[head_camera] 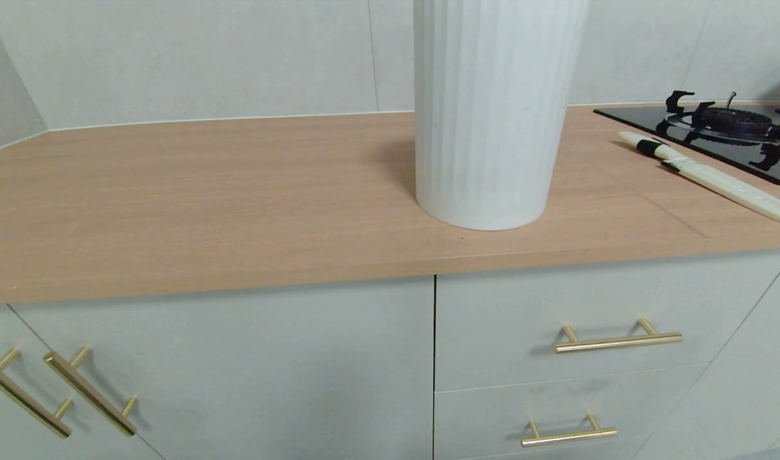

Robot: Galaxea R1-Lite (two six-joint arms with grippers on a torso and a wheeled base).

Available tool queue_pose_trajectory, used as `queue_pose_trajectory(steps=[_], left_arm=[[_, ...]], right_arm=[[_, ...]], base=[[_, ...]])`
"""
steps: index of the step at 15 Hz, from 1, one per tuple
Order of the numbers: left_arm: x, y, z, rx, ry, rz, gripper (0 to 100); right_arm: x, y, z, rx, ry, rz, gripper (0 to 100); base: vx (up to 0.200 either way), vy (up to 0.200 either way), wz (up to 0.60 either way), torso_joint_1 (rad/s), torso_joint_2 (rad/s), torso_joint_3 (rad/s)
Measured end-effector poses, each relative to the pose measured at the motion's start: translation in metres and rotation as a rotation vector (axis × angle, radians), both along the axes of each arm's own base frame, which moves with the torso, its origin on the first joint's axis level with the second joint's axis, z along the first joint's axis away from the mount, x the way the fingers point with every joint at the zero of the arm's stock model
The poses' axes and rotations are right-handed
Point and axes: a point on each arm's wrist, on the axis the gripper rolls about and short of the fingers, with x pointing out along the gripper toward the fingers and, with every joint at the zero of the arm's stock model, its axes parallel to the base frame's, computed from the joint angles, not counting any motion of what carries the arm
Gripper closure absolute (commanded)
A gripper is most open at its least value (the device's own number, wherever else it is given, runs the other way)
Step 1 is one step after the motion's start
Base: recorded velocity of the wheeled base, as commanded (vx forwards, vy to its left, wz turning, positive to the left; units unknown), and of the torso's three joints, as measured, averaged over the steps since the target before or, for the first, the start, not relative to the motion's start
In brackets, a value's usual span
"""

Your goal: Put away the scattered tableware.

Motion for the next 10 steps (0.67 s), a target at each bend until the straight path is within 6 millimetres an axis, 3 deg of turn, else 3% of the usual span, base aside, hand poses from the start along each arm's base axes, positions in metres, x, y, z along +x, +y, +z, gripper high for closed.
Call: queue_pose_trajectory(steps=[6, 8, 10], left_arm=[[0.0000, 0.0000, 0.0000, -0.001, 0.000, 0.000, 0], [0.0000, 0.0000, 0.0000, -0.001, 0.000, 0.000, 0], [0.0000, 0.0000, 0.0000, -0.001, 0.000, 0.000, 0]], right_arm=[[0.0000, 0.0000, 0.0002, 0.000, 0.000, 0.001, 0], [0.0000, 0.0000, 0.0001, 0.000, 0.000, 0.001, 0], [0.0000, 0.0000, 0.0001, 0.001, 0.000, 0.000, 0]], base=[[0.000, 0.000, 0.00, 0.000, 0.00, 0.000], [0.000, 0.000, 0.60, 0.007, 0.00, 0.005], [0.000, 0.000, 0.00, 0.000, 0.00, 0.000]])
